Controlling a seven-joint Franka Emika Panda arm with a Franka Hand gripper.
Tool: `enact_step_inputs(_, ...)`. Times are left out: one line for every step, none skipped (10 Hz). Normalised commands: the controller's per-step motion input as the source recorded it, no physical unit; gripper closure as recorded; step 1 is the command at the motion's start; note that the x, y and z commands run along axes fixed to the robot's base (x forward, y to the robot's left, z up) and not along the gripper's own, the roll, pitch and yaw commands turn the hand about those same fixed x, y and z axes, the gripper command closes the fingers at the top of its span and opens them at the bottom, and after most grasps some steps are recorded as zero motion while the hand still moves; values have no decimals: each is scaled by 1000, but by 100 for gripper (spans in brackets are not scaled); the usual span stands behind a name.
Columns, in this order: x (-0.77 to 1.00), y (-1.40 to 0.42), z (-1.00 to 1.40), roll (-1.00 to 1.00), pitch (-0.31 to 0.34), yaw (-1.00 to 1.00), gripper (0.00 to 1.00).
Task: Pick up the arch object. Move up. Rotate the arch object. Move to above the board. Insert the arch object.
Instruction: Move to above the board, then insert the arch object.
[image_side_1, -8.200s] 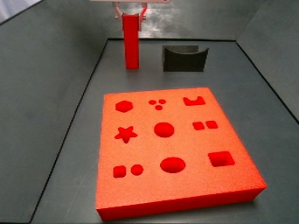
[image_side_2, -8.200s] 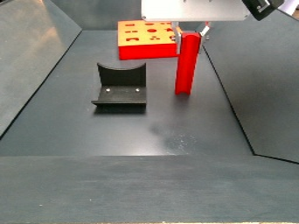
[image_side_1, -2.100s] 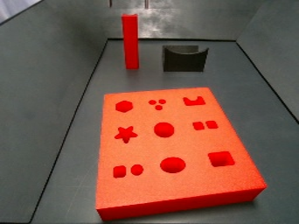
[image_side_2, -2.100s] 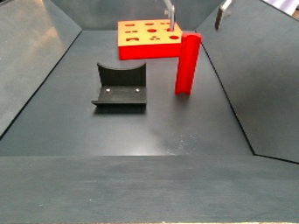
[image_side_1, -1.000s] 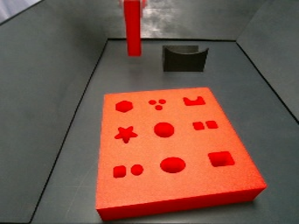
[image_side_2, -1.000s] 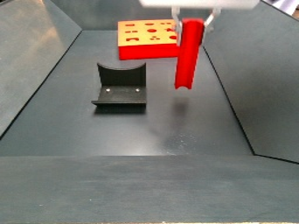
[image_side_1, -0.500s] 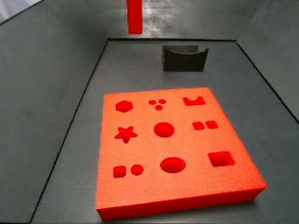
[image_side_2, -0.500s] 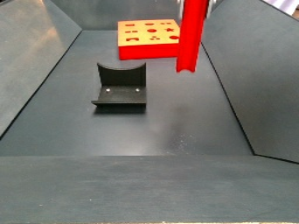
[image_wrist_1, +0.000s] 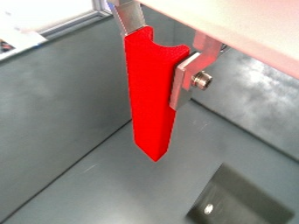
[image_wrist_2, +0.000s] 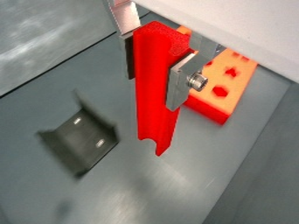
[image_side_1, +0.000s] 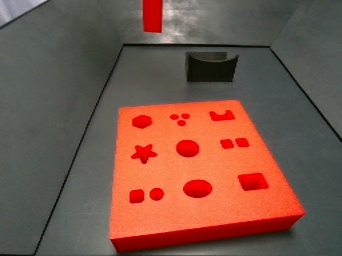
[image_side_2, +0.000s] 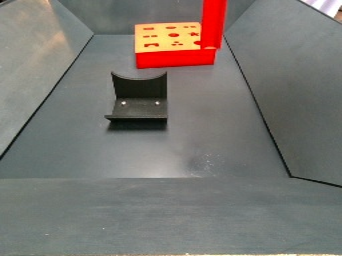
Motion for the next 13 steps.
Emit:
enact_step_inputs(113,-1000,351,-19,86,1,100)
enact_step_inputs(114,-1000,353,-10,70,9,100)
enact_step_inputs(117,-1000,361,-20,61,8,100)
enact_step_inputs(120,-1000,361,-16,57,11,100)
enact_step_inputs(127,-1000,362,5,66,12,100)
enact_step_inputs(144,-1000,367,-2,87,9,100)
enact_step_inputs(160,-1000,366,7,109,7,100)
enact_step_inputs(189,-1000,369,0,121,10,100)
enact_step_inputs(179,-801,297,5,128,10,100)
enact_step_inputs(135,-457,171,10,132,10,100)
enact_step_inputs(104,-270,107,14,115,12,100)
enact_step_inputs(6,0,-40,0,0,0,100)
enact_step_inputs(0,-3,-83,0,-59,0,100)
